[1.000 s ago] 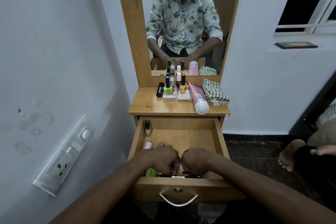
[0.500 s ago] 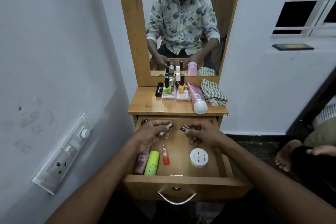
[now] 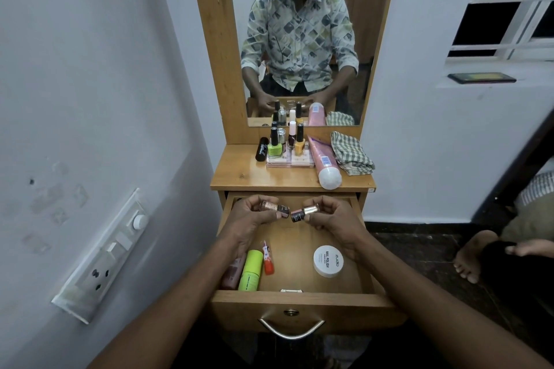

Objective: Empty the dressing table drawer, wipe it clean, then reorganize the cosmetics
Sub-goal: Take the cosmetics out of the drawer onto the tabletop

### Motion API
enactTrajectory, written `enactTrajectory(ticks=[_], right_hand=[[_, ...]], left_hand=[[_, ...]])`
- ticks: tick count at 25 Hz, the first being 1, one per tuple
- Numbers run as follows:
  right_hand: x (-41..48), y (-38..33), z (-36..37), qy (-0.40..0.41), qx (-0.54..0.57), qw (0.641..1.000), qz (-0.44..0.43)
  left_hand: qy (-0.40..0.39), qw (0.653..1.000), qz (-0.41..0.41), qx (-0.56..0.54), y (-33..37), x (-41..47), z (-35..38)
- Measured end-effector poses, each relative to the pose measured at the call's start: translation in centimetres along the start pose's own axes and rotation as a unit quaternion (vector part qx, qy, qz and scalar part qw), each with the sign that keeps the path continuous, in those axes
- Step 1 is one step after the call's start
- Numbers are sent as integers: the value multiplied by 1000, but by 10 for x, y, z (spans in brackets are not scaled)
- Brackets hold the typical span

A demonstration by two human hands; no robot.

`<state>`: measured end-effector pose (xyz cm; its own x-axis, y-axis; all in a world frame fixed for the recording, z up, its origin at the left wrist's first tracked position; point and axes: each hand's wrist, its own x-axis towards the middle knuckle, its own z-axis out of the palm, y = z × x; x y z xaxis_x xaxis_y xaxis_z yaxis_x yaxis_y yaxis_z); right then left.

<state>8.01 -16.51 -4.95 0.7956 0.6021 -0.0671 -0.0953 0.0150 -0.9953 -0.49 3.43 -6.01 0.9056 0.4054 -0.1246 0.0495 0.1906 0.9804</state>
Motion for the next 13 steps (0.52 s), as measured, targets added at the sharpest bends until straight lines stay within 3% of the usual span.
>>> enactTrajectory(ticks=[13], right_hand=[[-10,2,2,0,128,992,-9]], left_hand=[[-61,996,66,-2,1,-7,-6]])
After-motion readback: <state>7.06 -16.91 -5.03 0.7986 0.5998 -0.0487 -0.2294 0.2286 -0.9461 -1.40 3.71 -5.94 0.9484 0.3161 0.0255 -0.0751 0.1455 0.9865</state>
